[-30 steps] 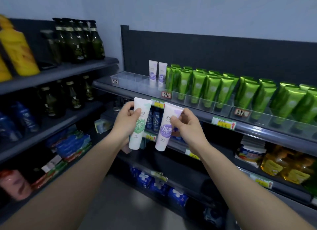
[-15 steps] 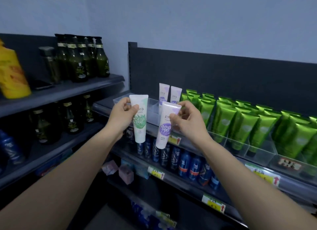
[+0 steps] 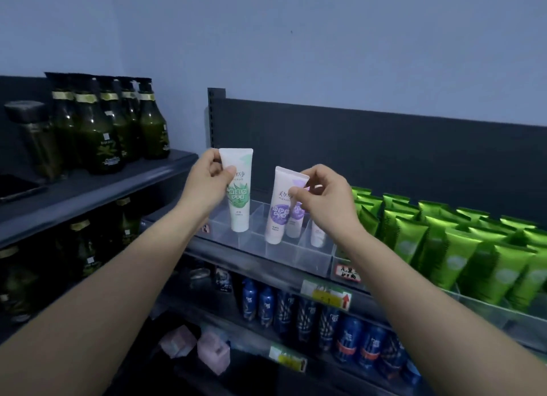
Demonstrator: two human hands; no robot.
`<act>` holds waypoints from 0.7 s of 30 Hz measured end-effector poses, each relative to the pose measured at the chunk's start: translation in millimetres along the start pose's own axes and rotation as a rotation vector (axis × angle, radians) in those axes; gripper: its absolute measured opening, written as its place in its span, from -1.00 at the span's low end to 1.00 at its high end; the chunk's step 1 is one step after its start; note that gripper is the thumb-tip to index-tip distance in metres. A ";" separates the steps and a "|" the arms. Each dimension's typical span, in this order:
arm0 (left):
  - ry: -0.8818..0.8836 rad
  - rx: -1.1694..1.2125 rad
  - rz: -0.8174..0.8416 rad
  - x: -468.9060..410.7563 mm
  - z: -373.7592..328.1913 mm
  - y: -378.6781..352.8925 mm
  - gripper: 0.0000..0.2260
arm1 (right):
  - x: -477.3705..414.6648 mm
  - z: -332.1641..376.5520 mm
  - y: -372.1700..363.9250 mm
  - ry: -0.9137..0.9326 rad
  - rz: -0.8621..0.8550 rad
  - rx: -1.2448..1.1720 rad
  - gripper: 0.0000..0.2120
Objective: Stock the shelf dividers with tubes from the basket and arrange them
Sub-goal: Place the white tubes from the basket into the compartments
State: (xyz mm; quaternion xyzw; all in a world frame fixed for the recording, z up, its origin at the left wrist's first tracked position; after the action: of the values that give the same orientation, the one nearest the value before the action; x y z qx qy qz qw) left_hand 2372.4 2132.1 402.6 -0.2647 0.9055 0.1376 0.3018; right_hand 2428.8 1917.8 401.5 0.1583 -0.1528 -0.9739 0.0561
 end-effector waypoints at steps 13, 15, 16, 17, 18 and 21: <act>-0.023 0.035 0.188 -80.2 55.2 -7.4 -0.88 | -58.1 7.1 -53.7 -0.021 -0.272 0.250 -0.89; -0.021 0.043 0.208 -86.0 66.2 -8.6 -0.88 | -61.3 0.9 -59.9 -0.049 -0.278 0.282 -0.89; -0.020 0.046 0.213 -88.8 71.3 -9.0 -0.88 | -62.2 -1.8 -63.1 -0.059 -0.281 0.300 -0.89; -0.018 0.049 0.218 -91.7 76.6 -9.6 -0.88 | -63.0 -4.3 -65.9 -0.064 -0.286 0.319 -0.89; -0.015 0.055 0.222 -93.8 80.9 -10.3 -0.88 | -63.6 -6.7 -68.8 -0.070 -0.291 0.339 -0.89; -0.005 0.078 0.227 -99.7 94.2 -13.0 -0.82 | -66.3 -16.4 -76.7 -0.113 -0.291 0.386 -0.88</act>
State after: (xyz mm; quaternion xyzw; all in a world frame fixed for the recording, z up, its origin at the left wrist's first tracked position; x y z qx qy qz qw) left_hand 2491.9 2199.4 389.7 -0.1484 0.9336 0.1360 0.2965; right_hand 2492.0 1996.3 381.8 0.1319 -0.3146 -0.9317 -0.1245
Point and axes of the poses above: each hand's wrist, its own x-axis away from the middle knuckle, its own y-axis out of the back of the hand, z = x × y, the point moved 6 cm from there along -x, towards the middle knuckle, and after that the axes turned 14 degrees about -y, right-handed, at the moved point
